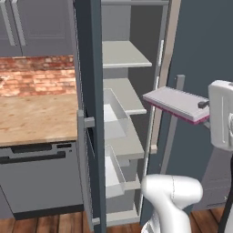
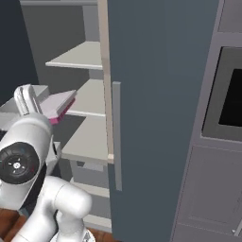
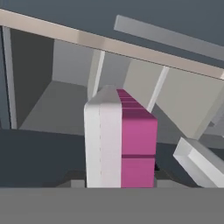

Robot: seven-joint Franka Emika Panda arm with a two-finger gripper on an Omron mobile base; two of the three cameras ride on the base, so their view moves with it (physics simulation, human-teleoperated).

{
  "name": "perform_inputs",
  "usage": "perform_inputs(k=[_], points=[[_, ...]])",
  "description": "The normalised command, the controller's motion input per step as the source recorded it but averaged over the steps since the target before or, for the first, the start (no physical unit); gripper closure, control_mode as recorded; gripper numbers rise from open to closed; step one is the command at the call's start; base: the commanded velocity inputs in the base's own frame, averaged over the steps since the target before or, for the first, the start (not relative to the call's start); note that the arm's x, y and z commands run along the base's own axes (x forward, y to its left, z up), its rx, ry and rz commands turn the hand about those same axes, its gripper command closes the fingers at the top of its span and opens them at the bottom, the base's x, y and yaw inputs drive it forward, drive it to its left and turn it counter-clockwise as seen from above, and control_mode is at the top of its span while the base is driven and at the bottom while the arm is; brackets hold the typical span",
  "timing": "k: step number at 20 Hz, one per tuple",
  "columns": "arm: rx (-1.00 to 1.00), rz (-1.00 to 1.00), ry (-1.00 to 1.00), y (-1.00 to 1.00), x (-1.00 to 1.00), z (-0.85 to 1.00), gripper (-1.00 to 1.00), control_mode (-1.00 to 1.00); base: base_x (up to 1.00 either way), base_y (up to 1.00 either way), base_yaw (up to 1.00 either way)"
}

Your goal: The ice cube tray has been filled with water. Take the tray and place it in the freezer to make ice. Close the freezer door after placing the tray.

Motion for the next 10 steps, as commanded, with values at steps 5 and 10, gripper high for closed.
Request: perform_inputs(k=[5, 10], points=[[0.0, -0.03, -0.02, 0.0, -0.04, 0.0, 1.0, -1.0, 0.0, 0.0, 0.0], [0.0, 0.0, -0.07, 0.03, -0.02, 0.0, 1.0, -1.0, 0.0, 0.0, 0.0]])
